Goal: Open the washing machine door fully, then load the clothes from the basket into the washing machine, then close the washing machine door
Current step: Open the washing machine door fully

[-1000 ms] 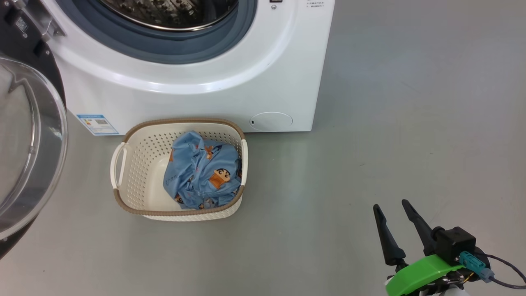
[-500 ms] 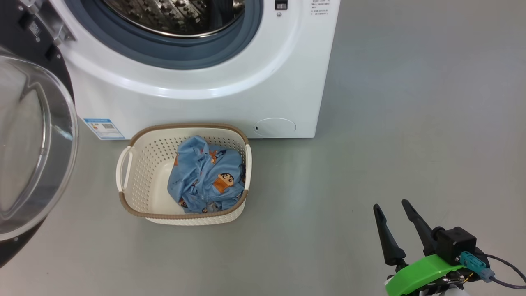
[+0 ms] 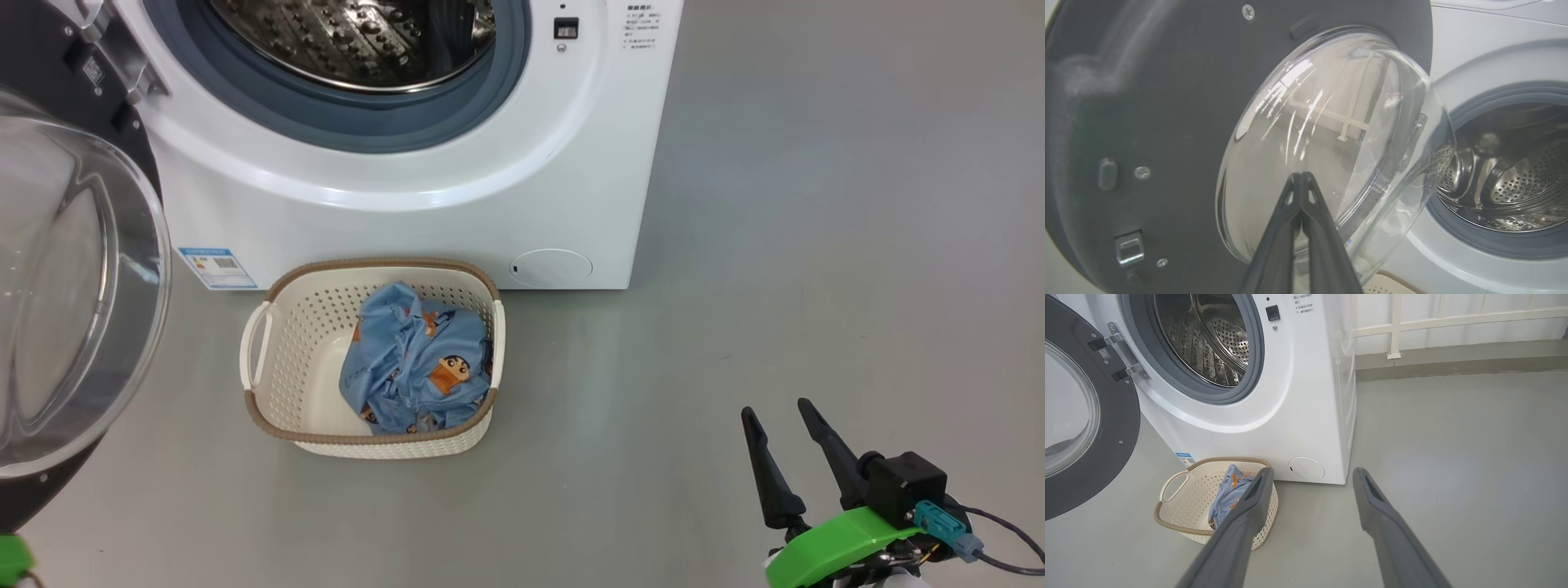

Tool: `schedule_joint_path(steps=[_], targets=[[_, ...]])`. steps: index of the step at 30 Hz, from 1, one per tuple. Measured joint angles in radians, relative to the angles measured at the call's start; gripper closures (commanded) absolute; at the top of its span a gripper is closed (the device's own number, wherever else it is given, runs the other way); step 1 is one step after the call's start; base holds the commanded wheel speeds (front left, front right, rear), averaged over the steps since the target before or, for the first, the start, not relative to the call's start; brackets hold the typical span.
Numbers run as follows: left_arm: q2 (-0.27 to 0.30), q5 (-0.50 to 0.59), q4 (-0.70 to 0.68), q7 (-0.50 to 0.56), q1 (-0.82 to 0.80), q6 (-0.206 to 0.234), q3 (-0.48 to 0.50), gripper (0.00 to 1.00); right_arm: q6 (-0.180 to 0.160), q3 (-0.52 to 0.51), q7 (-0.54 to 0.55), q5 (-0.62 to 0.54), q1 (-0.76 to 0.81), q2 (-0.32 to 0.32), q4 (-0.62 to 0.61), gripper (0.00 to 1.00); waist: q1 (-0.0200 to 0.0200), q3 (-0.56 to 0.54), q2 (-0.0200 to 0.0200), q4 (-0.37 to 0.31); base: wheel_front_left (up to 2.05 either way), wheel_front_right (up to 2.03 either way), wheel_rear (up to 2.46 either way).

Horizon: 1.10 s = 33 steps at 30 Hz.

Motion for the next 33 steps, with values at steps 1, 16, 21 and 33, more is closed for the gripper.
schedule_joint_path(steps=[1,16,21,33], targets=[[-0.004,0.000,-0.015,0.000,0.013,0.000,-0.017,1.00,0.000,0.000,0.000,0.000,0.000,0.000,0.000,0.00,0.0000,-0.002,0.0000,-0.001,0.00,0.00,0.00],[-0.014,-0.044,-0.104,0.000,0.164,0.018,-0.284,0.00,0.000,0.005,0.000,0.016,0.004,0.000,-0.001,0.00,0.0000,-0.026,0.0000,-0.039,0.00,0.00,0.00],[-0.012,-0.037,-0.129,0.000,0.201,0.023,-0.342,0.00,0.000,0.006,0.000,0.018,0.005,0.000,-0.015,0.00,0.0000,-0.036,-0.0001,-0.066,0.00,0.00,0.00],[-0.009,0.022,-0.165,0.000,0.270,0.007,-0.422,0.00,0.000,0.003,0.000,-0.001,0.034,0.000,-0.090,0.00,0.0000,-0.068,0.0000,-0.156,0.00,0.00,0.00]])
